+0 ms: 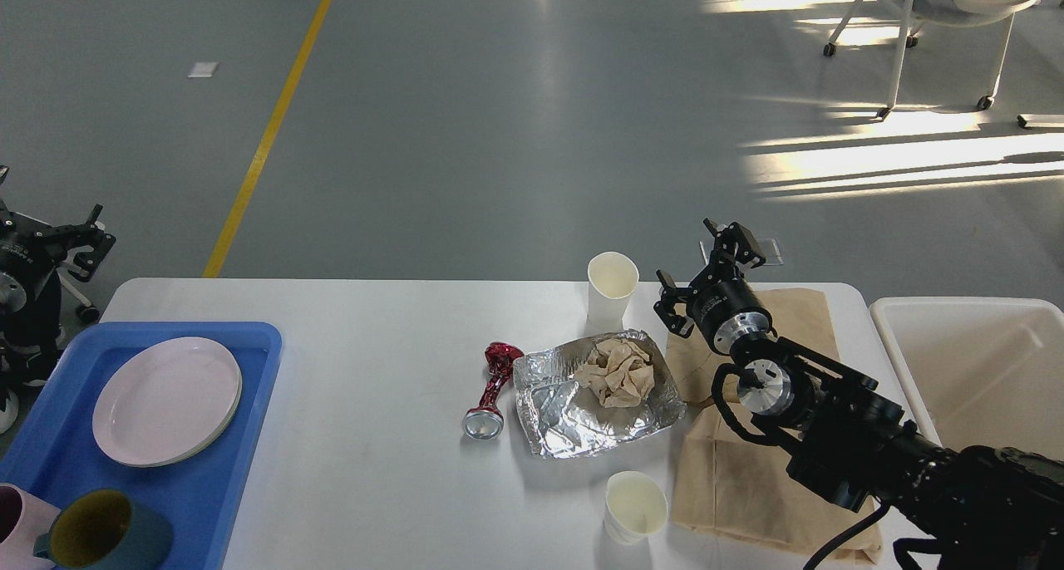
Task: Tidy desktop
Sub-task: 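Raise the left gripper away from the stacked plates, then bring the left gripper back down over the blue tray, then lift the right gripper off the brown paper sheet and raise it, then move the right gripper over the brown paper sheets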
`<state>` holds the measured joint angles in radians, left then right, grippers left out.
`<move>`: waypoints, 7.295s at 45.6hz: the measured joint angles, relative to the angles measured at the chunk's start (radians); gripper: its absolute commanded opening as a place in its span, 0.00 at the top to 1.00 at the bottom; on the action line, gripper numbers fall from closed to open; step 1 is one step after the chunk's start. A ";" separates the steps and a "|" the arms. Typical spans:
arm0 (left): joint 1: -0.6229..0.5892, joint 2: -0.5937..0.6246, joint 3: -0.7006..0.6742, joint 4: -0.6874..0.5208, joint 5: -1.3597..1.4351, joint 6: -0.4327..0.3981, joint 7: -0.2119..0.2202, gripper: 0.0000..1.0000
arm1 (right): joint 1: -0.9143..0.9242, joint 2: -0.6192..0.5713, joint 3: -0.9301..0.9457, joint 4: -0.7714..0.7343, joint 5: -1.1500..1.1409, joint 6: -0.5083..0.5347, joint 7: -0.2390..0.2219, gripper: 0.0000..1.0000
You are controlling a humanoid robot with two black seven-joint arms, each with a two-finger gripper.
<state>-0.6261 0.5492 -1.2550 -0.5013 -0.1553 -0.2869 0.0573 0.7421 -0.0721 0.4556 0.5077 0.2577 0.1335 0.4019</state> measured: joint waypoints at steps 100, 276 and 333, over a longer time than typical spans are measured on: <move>0.126 -0.239 0.088 0.000 -0.001 -0.329 -0.042 0.04 | -0.001 0.000 0.000 -0.001 0.000 0.000 0.000 0.00; 0.126 -0.245 0.086 0.000 -0.006 -0.330 -0.042 0.04 | -0.002 -0.191 0.176 0.017 0.005 0.031 -0.005 0.00; 0.126 -0.245 0.086 0.000 -0.006 -0.330 -0.042 0.04 | 0.551 -0.338 -0.732 0.228 -0.758 0.374 -0.221 0.00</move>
<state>-0.5001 0.3037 -1.1689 -0.5016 -0.1611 -0.6166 0.0153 1.2932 -0.4097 -0.2767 0.7360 -0.5005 0.5073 0.1813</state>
